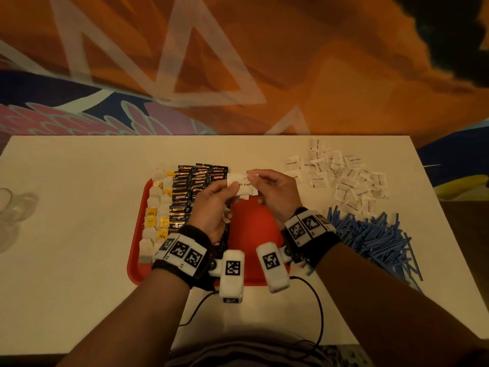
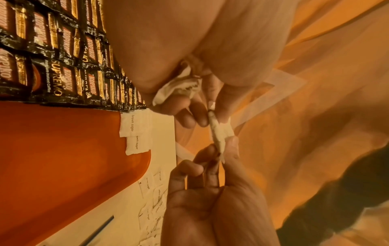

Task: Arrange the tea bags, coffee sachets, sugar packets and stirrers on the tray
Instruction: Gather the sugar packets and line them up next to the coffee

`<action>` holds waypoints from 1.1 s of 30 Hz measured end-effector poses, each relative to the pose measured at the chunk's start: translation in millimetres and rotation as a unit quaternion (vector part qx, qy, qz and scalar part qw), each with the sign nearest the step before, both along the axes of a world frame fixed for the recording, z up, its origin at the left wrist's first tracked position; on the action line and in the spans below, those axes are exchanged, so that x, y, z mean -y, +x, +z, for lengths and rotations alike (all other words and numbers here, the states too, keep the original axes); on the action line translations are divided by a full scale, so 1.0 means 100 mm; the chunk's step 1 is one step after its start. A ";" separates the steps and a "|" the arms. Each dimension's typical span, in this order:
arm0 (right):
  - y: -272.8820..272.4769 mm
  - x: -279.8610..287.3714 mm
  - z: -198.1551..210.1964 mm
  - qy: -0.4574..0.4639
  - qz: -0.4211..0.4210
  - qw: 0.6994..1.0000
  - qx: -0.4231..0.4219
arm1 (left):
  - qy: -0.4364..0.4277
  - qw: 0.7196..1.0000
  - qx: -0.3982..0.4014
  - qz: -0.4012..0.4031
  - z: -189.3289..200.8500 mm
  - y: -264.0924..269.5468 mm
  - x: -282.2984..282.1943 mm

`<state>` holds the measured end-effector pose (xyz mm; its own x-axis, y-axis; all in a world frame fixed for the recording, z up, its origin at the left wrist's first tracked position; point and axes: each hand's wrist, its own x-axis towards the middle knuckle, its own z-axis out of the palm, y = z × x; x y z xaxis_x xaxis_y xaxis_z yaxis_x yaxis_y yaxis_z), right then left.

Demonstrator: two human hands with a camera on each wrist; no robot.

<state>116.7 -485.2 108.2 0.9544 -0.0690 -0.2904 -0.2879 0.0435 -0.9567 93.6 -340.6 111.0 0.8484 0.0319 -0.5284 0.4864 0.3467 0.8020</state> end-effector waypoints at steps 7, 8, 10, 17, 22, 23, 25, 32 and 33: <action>-0.01 0.04 -0.15 -0.037 0.123 0.990 -0.063 | 0.052 0.998 -0.013 0.021 -0.08 0.01 -0.06; -0.01 0.04 -0.20 -0.057 0.130 0.988 -0.063 | 0.064 0.997 -0.023 0.024 -0.11 0.01 -0.06; -0.02 0.05 -0.31 -0.086 0.155 0.982 -0.070 | 0.107 0.993 -0.039 0.028 -0.16 0.02 -0.06; 0.07 0.17 -0.74 -0.166 0.129 0.971 -0.118 | 0.181 0.976 -0.115 0.040 -0.37 0.06 -0.18; 0.38 0.25 -1.09 -0.221 0.084 0.958 -0.160 | 0.177 0.974 -0.136 0.031 -0.47 0.08 -0.33; 0.45 0.24 -1.14 -0.239 0.088 0.953 -0.163 | 0.175 0.974 -0.137 0.031 -0.50 0.07 -0.37; 0.57 0.21 -1.22 -0.278 0.100 0.939 -0.177 | 0.173 0.974 -0.144 0.035 -0.53 0.08 -0.44; 0.71 0.14 -1.34 -0.375 0.070 0.902 -0.205 | 0.181 0.969 -0.160 0.054 -0.54 0.08 -0.60; 0.70 0.13 -1.35 -0.378 0.057 0.901 -0.204 | 0.182 0.968 -0.161 0.054 -0.54 0.08 -0.61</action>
